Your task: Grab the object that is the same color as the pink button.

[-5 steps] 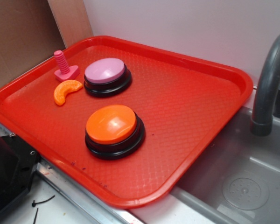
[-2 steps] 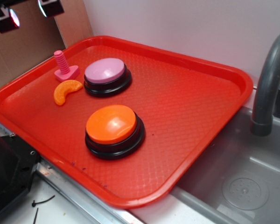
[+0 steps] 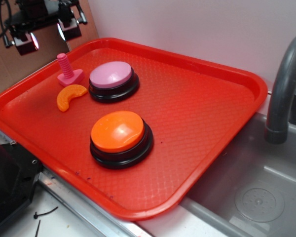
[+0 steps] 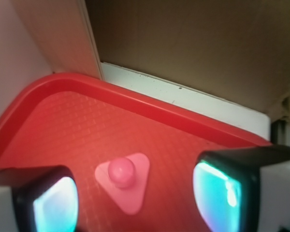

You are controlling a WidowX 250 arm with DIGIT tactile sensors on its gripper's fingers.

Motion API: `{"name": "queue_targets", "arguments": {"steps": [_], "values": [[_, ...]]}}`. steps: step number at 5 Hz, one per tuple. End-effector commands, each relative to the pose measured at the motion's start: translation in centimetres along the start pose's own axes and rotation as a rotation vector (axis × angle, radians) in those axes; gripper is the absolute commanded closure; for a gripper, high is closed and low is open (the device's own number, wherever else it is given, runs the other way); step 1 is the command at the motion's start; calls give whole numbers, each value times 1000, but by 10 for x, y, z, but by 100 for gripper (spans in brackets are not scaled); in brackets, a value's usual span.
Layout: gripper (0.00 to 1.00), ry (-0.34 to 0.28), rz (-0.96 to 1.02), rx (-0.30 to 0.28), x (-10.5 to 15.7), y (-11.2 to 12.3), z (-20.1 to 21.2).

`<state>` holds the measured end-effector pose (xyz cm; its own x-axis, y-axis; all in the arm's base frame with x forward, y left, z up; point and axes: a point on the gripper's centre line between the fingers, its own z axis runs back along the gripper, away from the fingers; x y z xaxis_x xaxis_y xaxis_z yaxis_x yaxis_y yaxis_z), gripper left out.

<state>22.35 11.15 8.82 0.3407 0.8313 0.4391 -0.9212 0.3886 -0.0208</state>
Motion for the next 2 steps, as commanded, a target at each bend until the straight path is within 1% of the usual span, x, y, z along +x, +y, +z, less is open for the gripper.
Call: {"name": "queue_targets", "arguments": {"steps": [1,2], "values": [[0,25,6,-48,0,-4,-25],[0,27,0,-34,-4,-3,-31]]}}
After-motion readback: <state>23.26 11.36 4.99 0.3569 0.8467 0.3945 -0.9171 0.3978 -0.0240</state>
